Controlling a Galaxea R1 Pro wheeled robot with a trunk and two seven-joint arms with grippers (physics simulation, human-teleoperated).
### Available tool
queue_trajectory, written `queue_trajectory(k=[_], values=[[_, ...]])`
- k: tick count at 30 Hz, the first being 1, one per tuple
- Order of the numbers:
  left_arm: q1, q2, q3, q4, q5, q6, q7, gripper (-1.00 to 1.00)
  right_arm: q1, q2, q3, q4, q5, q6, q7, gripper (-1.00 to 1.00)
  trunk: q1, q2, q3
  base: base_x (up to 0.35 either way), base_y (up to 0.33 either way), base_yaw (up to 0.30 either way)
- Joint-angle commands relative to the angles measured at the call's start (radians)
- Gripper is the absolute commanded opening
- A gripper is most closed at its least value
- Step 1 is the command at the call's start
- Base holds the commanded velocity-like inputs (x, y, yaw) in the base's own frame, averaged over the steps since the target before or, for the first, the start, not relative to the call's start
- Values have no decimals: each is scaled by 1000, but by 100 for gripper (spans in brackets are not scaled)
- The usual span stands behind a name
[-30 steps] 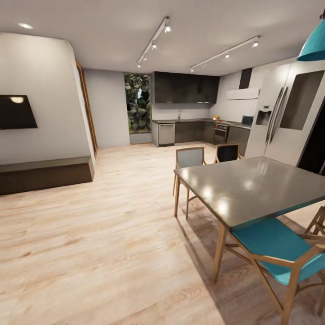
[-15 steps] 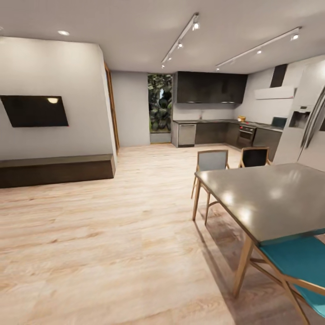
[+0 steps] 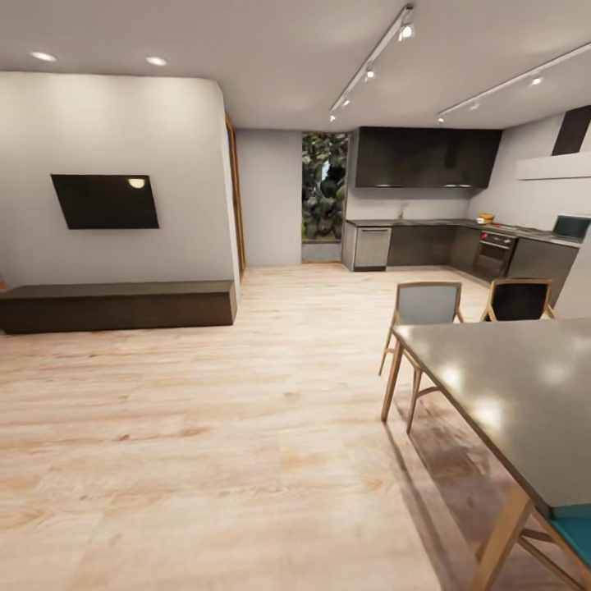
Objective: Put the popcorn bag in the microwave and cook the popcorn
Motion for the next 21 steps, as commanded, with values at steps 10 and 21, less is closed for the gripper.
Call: queue_trajectory(k=[10, 21], values=[[0, -1, 2, 0, 1, 5, 1, 100, 0, 0, 1, -1, 10, -2, 1, 100, 1, 0, -1, 324, 0, 2], [0, -1, 3, 0, 1, 3, 1, 100, 0, 1, 3, -1, 13, -1, 1, 100, 1, 0, -1, 327, 1, 0]])
